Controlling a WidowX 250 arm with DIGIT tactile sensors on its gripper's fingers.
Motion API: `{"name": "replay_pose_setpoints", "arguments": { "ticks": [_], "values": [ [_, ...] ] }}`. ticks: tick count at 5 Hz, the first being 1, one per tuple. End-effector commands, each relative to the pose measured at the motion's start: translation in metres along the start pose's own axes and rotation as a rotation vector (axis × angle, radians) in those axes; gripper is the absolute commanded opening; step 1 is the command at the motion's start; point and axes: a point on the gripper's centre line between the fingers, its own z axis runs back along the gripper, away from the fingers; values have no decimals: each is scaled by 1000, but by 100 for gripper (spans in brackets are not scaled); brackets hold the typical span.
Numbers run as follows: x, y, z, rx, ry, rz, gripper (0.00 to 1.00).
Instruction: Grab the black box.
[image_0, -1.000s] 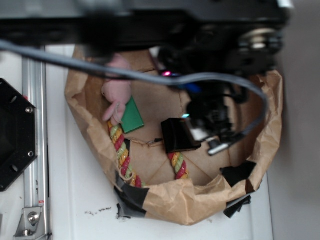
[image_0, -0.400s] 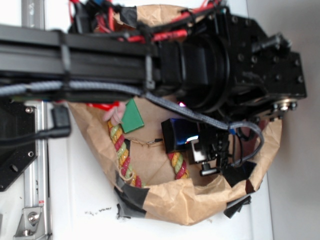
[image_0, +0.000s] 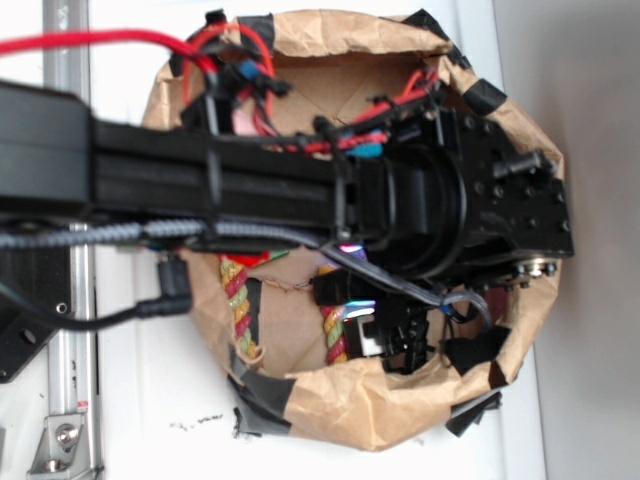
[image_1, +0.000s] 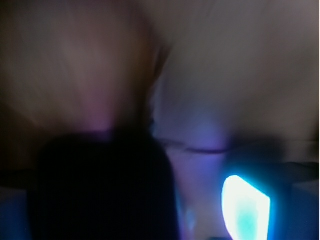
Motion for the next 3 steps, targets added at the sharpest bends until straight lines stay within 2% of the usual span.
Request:
{"name": "replay_pose_setpoints", "arguments": {
  "ticks": [1,2,3],
  "values": [
    [-17,-12,-20,39,16,-55,0],
    [-17,5,11,32,-64,-51,0],
    [-23,36,63,-24,-161,-41,0]
  ]
}}
